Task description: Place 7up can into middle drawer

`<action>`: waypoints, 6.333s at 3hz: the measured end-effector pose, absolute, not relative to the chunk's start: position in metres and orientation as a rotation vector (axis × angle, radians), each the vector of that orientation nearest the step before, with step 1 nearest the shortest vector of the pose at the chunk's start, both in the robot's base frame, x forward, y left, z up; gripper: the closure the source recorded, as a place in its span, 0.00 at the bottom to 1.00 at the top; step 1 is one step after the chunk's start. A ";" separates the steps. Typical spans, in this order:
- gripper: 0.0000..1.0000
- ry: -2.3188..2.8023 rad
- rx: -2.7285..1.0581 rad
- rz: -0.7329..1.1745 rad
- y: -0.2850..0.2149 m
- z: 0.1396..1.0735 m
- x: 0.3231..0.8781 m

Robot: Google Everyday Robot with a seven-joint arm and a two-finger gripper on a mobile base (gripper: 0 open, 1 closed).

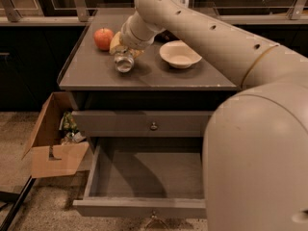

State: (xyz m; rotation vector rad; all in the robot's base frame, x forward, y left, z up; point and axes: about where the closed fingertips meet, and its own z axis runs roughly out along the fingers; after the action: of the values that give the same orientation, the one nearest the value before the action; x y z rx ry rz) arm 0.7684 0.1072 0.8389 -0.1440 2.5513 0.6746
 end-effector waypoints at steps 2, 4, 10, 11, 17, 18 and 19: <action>1.00 2.423 -0.329 0.902 0.066 0.853 0.733; 1.00 2.245 -0.526 1.213 0.029 0.857 0.667; 1.00 2.164 -0.140 1.042 -0.009 0.856 0.553; 1.00 2.173 -0.070 0.994 -0.012 0.829 0.542; 1.00 2.671 -0.190 1.068 0.013 0.629 0.483; 1.00 2.670 -0.195 1.069 0.015 0.629 0.483; 1.00 2.690 -0.158 1.070 0.020 0.603 0.495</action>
Offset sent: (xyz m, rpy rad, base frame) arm -0.0661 -0.0809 0.0280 0.2068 -0.1876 0.3544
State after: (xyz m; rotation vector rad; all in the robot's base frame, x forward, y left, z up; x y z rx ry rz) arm 0.4945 0.0199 0.6034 -0.1582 2.6900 1.0698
